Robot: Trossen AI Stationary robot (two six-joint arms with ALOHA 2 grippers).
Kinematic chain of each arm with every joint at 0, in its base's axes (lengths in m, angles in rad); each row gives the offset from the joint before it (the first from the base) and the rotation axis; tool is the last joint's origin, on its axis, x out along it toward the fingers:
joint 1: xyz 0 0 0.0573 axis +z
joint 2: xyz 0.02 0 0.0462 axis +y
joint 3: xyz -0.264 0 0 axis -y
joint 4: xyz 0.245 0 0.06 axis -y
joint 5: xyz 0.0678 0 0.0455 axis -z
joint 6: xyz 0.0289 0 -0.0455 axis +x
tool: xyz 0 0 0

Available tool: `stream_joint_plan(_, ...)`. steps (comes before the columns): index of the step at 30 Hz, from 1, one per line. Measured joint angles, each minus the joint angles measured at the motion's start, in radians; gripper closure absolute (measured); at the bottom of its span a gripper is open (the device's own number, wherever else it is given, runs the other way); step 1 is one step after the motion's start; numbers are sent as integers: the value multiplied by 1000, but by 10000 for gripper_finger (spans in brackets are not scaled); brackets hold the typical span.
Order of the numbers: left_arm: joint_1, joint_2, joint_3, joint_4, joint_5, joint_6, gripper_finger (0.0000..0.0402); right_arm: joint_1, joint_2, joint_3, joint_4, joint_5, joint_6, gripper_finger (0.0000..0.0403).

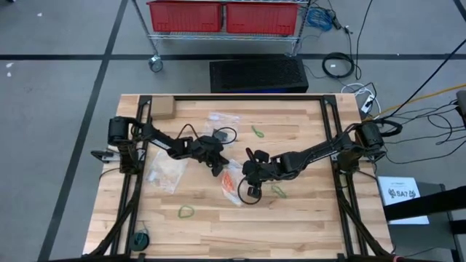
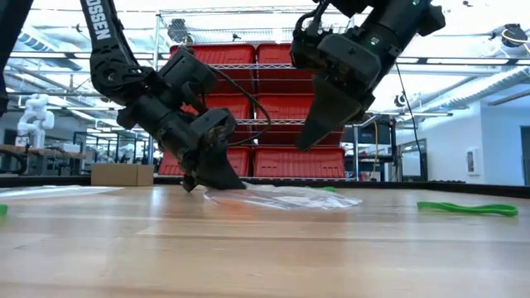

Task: Sort rubber bands
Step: Close the right transparent zip bag

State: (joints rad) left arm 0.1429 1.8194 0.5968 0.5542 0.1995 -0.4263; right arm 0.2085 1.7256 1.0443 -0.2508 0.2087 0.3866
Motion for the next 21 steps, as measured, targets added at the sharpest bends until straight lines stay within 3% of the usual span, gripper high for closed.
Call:
stream_joint_plan(6, -2, -131, -1, -48, -8, 64, 400, 0, 0, 0, -2, 6, -46, 298)
stream_joint_plan(13, -29, -291, 1, -151, -58, 147, 400, -33, -3, 0, -6, 92, -68, 300)
stream_joint_plan(16, -34, -328, 1, -223, -81, 145, 401, -58, -10, 0, 2, 54, -66, 310)
stream_joint_plan(21, -14, -309, 1, -312, -99, 137, 384, -125, -11, -66, 165, -121, -6, 344)
